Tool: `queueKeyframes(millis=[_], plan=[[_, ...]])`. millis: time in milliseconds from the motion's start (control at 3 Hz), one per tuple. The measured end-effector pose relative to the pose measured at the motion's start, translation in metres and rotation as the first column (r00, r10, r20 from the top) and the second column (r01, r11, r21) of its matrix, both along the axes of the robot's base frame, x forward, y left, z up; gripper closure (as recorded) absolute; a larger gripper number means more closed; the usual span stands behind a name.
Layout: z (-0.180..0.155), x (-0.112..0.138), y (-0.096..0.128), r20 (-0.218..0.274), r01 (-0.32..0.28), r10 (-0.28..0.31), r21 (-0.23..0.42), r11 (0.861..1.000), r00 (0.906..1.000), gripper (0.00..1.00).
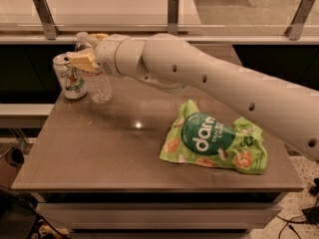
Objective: Move water bottle near 7up can
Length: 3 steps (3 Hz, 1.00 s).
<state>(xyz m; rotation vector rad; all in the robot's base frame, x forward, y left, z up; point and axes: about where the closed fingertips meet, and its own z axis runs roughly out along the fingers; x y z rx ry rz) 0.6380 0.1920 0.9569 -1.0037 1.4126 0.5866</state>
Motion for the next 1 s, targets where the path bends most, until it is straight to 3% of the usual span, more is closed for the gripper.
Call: queueKeyframes(millis=[667,1000], plan=[[0.0016,-0.0025,0.0041,0.002,-0.007,0.007,0.000,1.000,1.0000,0.11],[0.0022,-0.0035,0.0057,0.003,-0.009,0.009,0.000,1.000,1.0000,0.00]])
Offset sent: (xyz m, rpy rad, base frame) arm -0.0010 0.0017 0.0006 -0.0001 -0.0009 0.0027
